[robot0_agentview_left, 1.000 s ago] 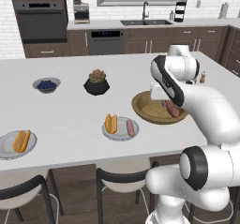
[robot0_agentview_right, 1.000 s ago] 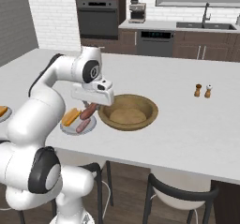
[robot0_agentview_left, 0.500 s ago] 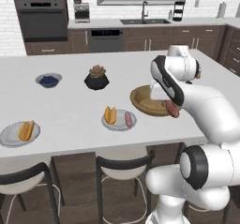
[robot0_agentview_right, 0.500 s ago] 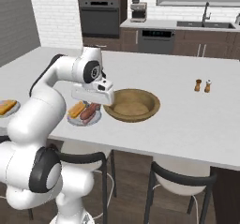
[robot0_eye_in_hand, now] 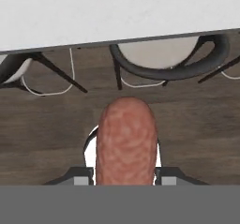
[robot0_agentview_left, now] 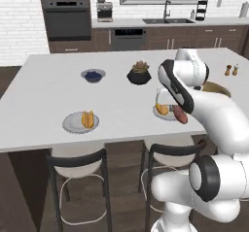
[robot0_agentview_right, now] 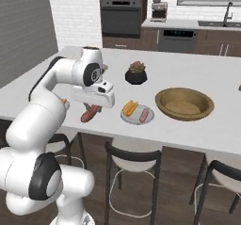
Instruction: Place one bun and one sausage from the bowl on each plate.
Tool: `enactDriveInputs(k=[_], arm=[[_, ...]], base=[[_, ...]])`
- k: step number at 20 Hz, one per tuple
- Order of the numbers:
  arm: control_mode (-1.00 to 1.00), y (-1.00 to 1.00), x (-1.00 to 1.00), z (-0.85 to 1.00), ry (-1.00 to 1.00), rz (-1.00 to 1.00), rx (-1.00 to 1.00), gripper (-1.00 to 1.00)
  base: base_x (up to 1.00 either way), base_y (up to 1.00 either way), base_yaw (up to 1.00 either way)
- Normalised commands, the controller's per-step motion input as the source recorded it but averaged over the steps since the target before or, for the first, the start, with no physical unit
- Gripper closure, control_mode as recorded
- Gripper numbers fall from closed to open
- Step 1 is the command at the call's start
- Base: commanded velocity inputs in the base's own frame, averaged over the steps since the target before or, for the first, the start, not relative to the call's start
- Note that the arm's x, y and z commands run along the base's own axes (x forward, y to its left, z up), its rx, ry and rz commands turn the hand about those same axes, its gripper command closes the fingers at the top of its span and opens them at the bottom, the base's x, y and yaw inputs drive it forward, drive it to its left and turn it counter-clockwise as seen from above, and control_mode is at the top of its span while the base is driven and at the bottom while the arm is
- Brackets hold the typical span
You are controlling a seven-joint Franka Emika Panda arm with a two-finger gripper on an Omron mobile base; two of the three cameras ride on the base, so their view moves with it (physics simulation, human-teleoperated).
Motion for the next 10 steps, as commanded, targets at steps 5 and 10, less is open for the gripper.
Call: enactDriveInputs(k=[5, 10], arm=[[1.0, 0.0, 0.0, 0.0, 0.0, 0.0, 0.0, 1.0], [1.0, 0.0, 0.0, 0.0, 0.0, 0.0, 0.0, 1.0]], base=[[0.0, 1.0, 0.0], [0.0, 0.99, 0.0]])
